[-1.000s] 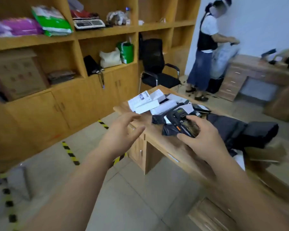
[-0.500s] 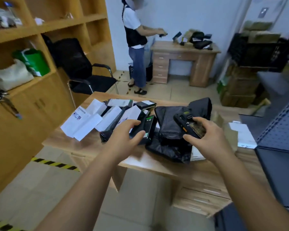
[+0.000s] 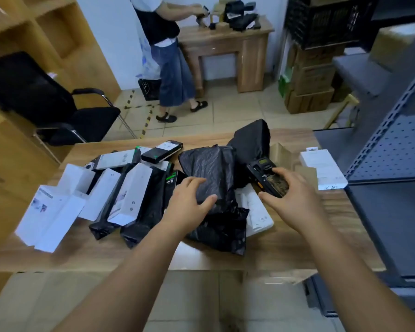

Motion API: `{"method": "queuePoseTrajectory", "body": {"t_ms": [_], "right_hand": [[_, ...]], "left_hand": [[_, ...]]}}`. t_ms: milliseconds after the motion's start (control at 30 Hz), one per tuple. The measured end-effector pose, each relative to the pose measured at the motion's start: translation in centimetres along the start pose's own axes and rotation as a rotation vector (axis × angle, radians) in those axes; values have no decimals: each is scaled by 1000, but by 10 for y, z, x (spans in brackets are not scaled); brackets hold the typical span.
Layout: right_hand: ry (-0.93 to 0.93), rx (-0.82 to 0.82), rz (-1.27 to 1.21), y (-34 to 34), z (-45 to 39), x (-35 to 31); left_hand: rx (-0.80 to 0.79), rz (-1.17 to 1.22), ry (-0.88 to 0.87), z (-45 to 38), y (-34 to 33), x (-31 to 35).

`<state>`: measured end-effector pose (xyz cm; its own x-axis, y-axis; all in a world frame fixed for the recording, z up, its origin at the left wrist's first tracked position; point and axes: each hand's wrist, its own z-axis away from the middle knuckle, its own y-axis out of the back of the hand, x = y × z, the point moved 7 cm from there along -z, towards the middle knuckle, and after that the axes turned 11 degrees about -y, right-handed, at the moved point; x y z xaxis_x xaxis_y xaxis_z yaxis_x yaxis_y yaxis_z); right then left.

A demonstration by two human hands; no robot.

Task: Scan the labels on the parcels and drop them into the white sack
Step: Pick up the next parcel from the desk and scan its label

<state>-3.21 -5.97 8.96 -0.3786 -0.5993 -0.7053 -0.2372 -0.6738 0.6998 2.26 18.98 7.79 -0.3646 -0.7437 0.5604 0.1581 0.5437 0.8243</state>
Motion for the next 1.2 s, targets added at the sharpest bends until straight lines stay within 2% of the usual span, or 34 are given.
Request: {"method": "queuePoseTrajectory", "body": {"t_ms": [167,333,533,700,767,867,933,1000,1200], "right_hand": [[-47,-12,10,-5,-9,20],[-59,-15,20,-17,-14,15],[21,-50,33,-49,-15,-24],[70,-63,51,-85,-16,-66],[88,-79,52,-102,-12,-84],[110,-103,82,-125,-7,-106],[115,-102,83,-135,-5,-114],[109,-104,75,-142,-4,-118],[74,-95,75,-141,-4,-117]], "left_hand": [[-31,-38,36,-24,-28,-11],[-51,-24,57,-32,-25,-39],[85,-26,123,-17,20,-100],[180,-296,312,10,71,-168],[113,-326,418,22,76,-195],[-75,-244,517,29,62,-221],[-122,-209,553,29,58,-230],[-82,-172,539,25,61,-234],[269,182,503,6,105,-218]]}}
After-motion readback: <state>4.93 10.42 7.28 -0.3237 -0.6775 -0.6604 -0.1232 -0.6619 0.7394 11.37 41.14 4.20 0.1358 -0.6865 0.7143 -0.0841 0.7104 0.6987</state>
